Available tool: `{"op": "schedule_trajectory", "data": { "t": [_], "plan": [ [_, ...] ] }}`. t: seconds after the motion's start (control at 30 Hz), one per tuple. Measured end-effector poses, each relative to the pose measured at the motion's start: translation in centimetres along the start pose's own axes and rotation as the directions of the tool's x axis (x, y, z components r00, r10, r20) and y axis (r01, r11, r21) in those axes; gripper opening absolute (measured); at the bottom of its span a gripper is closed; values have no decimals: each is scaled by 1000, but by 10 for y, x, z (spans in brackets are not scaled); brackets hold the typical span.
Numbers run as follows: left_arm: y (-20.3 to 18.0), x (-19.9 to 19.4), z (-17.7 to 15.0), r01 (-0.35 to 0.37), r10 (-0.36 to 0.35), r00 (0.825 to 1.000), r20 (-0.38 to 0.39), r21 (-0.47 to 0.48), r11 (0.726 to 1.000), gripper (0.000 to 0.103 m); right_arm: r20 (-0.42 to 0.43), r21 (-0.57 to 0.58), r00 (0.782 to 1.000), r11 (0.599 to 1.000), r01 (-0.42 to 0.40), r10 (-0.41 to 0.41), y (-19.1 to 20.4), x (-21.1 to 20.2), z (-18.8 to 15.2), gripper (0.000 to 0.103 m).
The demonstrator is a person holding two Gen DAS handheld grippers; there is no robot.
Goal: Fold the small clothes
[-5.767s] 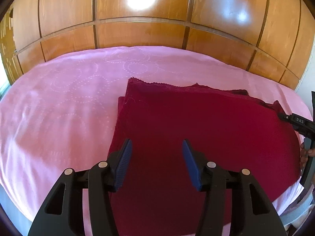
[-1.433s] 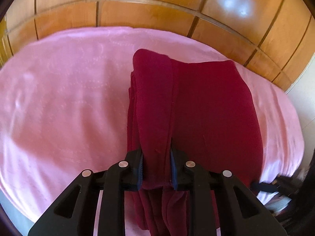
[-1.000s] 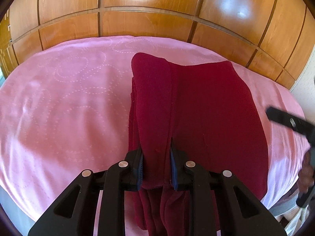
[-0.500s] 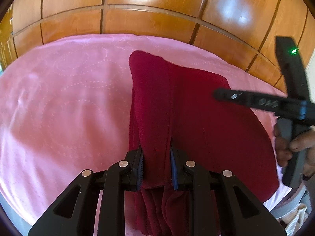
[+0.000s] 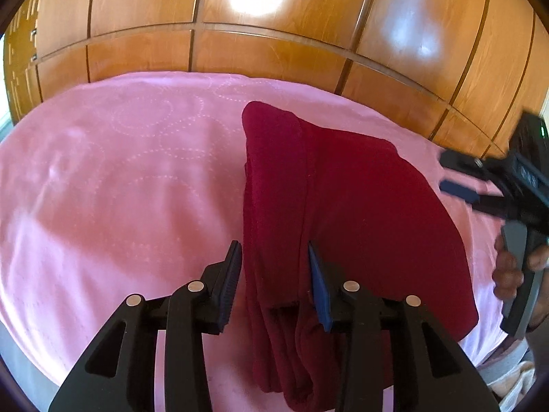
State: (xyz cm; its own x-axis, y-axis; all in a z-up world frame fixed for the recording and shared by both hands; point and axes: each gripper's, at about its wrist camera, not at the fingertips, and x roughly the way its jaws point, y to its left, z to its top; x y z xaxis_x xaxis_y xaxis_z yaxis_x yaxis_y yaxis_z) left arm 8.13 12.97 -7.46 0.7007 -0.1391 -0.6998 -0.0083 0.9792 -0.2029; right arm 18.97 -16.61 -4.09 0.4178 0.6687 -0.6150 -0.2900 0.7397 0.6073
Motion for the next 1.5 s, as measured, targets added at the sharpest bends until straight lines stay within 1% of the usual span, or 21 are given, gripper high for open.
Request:
{"op": "schedule_trajectory", "data": {
  "t": [0.17,0.27,0.33,0.37,0.43,0.5,0.63,0.73,0.83,0.93,1.0,1.03,1.07,1.17,1.2,1.27,1.3,1.33,1.37,1.43,1.5],
  "plan": [
    [11,10,0,79,-81,996,-40,-52,996,37,-75,157,988,980,-123,136,-35,15,-22,91],
    [24,19,-3,164,-172,983,-58,-123,979,37,-98,165,979,973,-161,178,-35,29,-28,88],
    [29,22,-5,197,-208,977,-56,-151,969,38,-121,147,975,975,-168,186,-27,38,-27,80],
    [32,24,-6,214,-225,973,-54,-162,963,38,-138,126,978,982,-139,156,-22,43,-25,77],
    [37,26,-7,253,-267,962,-50,-192,948,37,-141,90,982,989,-116,128,-15,42,-22,54],
    [39,23,-6,286,-301,953,-42,-209,935,31,-119,45,986,992,-115,120,-2,30,-19,45],
    [26,13,1,340,-352,935,-39,-183,923,27,-54,-71,988,986,-150,146,30,-3,-10,40],
    [0,7,12,424,-434,900,-27,-169,890,27,13,-121,988,981,-148,151,39,-40,-6,40],
    [-47,8,33,490,-494,868,-38,-88,867,27,101,-131,987,985,-111,125,25,-86,3,40],
    [-105,21,57,555,-555,829,-62,-18,831,27,189,-99,981,995,-27,45,-11,-134,14,40],
    [-150,34,73,612,-608,789,-89,18,791,27,217,-57,976,998,23,-10,-40,-156,19,40],
    [-183,43,81,631,-623,774,-116,63,773,27,224,-28,974,998,51,-43,-59,-165,21,40],
    [-199,48,83,634,-621,772,-132,87,769,27,227,-3,971,997,72,-70,-73,-170,22,40],
    [-268,84,83,620,-582,781,-224,172,766,27,218,111,958,980,164,-185,-140,-183,20,40],
    [-289,101,78,600,-547,794,-265,202,774,27,207,151,955,971,185,-214,-158,-185,17,40],
    [-314,127,67,570,-490,810,-323,232,788,27,175,230,947,947,226,-268,-193,-183,4,40],
    [-324,142,58,540,-446,826,-345,260,800,27,145,263,944,931,252,-297,-209,-180,-7,40],
    [-329,148,50,518,-414,838,-354,285,806,27,124,296,945,920,256,-303,-221,-175,-16,42],
    [-330,149,42,517,-412,841,-350,296,803,27,115,321,946,912,254,-303,-230,-173,-23,44],
    [-328,147,39,521,-425,843,-330,300,799,27,152,359,938,902,241,-311,-238,-177,-38,58],
    [-328,141,38,502,-412,854,-317,297,812,27,172,357,916,890,284,-362,-230,-184,-39,70]
  ]
}}
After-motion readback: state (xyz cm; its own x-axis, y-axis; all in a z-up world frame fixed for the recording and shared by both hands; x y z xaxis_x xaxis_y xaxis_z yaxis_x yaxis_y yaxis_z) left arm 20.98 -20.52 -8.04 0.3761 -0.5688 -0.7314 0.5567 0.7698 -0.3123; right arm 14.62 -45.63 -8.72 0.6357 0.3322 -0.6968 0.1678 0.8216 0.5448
